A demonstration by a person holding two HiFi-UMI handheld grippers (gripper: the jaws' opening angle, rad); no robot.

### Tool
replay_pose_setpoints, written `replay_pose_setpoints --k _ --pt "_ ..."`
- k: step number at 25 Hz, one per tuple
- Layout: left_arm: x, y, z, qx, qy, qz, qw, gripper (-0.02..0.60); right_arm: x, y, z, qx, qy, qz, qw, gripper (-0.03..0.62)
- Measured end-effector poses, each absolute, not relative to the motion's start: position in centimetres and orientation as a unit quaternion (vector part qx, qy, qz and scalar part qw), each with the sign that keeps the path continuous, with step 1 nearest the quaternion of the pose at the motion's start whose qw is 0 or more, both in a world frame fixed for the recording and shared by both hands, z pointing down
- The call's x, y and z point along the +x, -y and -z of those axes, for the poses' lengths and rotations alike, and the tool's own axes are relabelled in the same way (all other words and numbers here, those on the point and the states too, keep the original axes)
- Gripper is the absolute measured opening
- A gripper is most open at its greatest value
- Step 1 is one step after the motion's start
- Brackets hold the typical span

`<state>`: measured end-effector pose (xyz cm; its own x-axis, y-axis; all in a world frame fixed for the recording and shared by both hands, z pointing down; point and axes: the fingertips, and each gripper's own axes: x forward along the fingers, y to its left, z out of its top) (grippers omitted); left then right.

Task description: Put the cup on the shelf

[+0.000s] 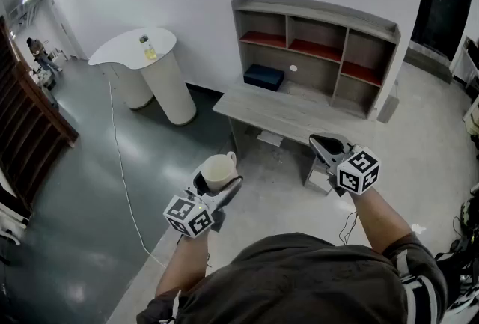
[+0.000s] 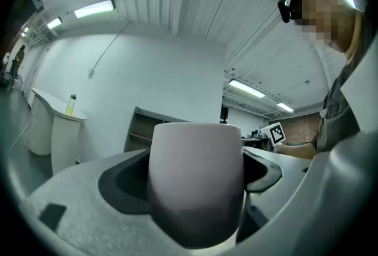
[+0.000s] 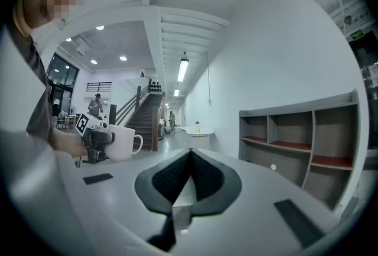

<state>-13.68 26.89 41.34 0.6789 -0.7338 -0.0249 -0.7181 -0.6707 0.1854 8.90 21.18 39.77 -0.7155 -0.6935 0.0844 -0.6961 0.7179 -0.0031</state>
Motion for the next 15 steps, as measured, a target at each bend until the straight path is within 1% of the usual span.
replay_pose_setpoints --k 15 --pt "-12.7 -25.8 -40.9 0.912 0.4 0.049 0.077 0.434 9.9 -20.1 -39.6 0.373 0.927 -0.024 0.038 -0.011"
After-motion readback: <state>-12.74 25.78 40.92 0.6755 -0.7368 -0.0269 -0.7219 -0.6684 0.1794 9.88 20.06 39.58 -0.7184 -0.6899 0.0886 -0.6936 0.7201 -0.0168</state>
